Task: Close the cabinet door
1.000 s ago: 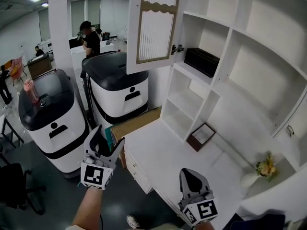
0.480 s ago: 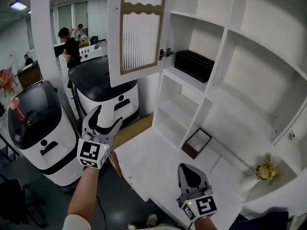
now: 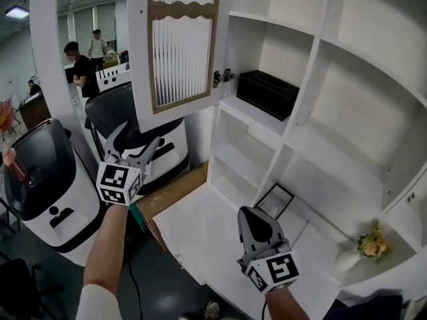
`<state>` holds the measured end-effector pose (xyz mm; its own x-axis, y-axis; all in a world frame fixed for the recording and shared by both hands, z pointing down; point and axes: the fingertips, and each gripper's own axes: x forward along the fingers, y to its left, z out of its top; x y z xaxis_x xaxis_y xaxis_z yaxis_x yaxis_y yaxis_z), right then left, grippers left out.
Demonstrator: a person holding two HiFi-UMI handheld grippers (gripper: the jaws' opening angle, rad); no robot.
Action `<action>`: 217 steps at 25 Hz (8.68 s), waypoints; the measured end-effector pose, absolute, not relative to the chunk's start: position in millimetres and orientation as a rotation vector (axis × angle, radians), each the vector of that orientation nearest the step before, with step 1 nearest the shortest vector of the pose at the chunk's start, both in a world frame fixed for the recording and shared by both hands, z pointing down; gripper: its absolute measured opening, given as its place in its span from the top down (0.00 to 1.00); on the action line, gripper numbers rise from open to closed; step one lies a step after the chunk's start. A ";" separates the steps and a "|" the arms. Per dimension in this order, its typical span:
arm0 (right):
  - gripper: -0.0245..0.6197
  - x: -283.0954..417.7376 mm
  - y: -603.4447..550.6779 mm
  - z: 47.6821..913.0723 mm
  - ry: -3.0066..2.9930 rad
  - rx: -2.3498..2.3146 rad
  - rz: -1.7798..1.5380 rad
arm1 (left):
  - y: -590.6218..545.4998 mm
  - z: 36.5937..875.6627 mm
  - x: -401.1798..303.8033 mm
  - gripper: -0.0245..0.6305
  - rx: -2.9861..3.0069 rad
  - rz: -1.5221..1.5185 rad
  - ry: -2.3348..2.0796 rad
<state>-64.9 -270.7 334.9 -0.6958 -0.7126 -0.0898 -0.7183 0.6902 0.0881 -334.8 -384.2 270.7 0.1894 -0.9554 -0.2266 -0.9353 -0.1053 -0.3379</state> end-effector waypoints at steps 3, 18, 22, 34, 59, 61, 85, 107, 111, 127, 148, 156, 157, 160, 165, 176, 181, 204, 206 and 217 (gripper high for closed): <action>0.97 -65.8 -280.2 328.9 2.829 -1.200 0.178 | -400.5 269.1 -340.2 0.45 -2.080 -0.064 1.788; 0.97 -57.0 -297.2 331.2 2.814 -1.206 0.169 | -431.2 260.0 -348.3 0.55 -2.073 -0.009 1.810; 0.96 -50.8 -300.2 331.9 2.807 -1.215 0.164 | -429.6 258.6 -352.9 0.68 -2.061 0.034 1.828; 0.96 -41.5 -296.3 333.0 2.804 -1.213 0.161 | -417.6 259.6 -343.6 0.74 -2.022 0.023 1.829; 0.97 5.3 -250.9 324.8 2.756 -1.274 0.193 | -375.8 258.7 -257.5 0.79 -1.972 -0.012 1.778; 0.97 10.9 -248.2 323.9 2.750 -1.287 0.198 | -373.9 258.2 -249.0 0.79 -1.976 -0.004 1.769; 0.96 65.5 -234.6 322.9 2.685 -1.400 0.201 | -368.8 258.1 -172.4 0.78 -2.041 0.029 1.667; 0.96 96.7 -250.8 327.7 2.643 -1.485 0.198 | -384.9 255.5 -90.7 0.72 -2.084 0.073 1.543; 0.97 105.7 -255.7 330.8 2.625 -1.512 0.179 | -389.3 254.6 -80.8 0.72 -2.090 0.086 1.531; 0.96 119.3 -266.5 340.2 2.603 -1.557 0.158 | -413.1 256.3 -35.4 0.71 -2.153 0.057 1.449; 0.96 142.3 -281.6 352.1 2.563 -1.604 0.103 | -446.9 257.5 4.6 0.71 -2.171 -0.002 1.420; 0.96 149.9 -285.3 354.9 2.554 -1.623 0.092 | -459.5 258.4 16.7 0.71 -2.180 -0.030 1.405; 0.96 151.0 -285.6 355.0 2.554 -1.623 0.093 | -461.3 258.6 18.7 0.71 -2.181 -0.036 1.403; 0.96 154.1 -286.0 355.7 2.552 -1.628 0.090 | -465.6 258.6 23.9 0.71 -2.184 -0.047 1.398; 0.96 157.0 -286.4 357.6 2.547 -1.641 0.088 | -471.1 258.7 27.0 0.71 -2.184 -0.048 1.400; 0.96 158.1 -284.9 359.9 2.549 -1.652 0.090 | -485.6 258.8 33.7 0.71 -2.182 -0.064 1.405; 0.96 151.7 -283.3 358.7 2.553 -1.635 0.088 | -487.1 259.8 35.6 0.71 -2.201 -0.094 1.383; 0.96 51.1 -245.9 346.0 2.685 -1.395 0.093 | -347.4 286.2 -75.0 0.91 -2.180 -0.130 1.355; 0.96 35.1 -241.9 345.1 2.703 -1.360 0.093 | -324.0 285.2 -99.8 0.95 -2.156 -0.133 1.398; 0.96 -24.3 -228.1 345.3 2.779 -1.232 0.102 | -220.9 290.9 -202.8 0.96 -2.003 -0.195 1.514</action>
<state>-24.3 -228.1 345.3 -0.6678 -0.7348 -0.1185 -0.7415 0.6706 0.0208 -202.8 -220.9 290.9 0.3343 -0.9116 -0.2392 -0.8213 -0.1573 -0.5484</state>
